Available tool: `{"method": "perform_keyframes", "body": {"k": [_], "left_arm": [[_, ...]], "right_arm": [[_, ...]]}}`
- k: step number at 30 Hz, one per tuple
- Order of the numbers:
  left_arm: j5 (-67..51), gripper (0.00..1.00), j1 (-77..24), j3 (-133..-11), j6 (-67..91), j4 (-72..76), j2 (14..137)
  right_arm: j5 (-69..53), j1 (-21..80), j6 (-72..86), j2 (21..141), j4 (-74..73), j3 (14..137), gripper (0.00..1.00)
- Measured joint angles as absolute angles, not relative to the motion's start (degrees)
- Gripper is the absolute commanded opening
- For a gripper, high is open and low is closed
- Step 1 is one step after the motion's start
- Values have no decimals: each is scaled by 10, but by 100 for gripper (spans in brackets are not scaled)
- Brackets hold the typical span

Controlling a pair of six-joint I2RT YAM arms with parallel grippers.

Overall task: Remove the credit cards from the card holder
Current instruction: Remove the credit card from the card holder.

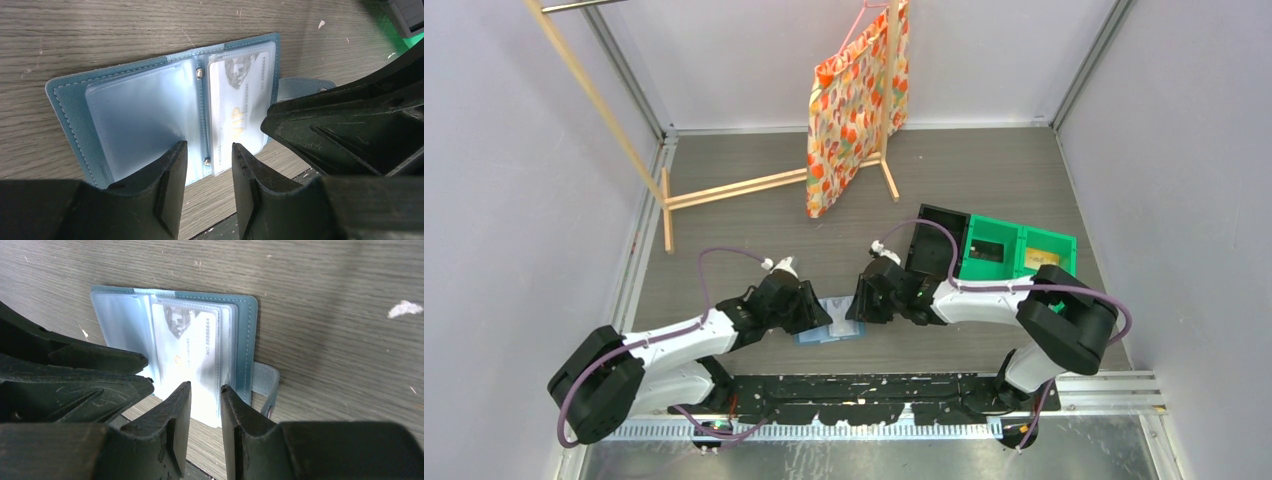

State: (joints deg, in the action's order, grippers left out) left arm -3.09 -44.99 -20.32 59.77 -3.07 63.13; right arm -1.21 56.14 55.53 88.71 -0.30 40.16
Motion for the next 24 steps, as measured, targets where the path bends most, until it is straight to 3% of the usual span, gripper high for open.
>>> {"method": "perform_keyframes", "body": {"k": [24], "left_arm": [[-30,38,-450,-203,596,-40,627]], "right_arm": [[-31,561,568,882,36,380,38]]}}
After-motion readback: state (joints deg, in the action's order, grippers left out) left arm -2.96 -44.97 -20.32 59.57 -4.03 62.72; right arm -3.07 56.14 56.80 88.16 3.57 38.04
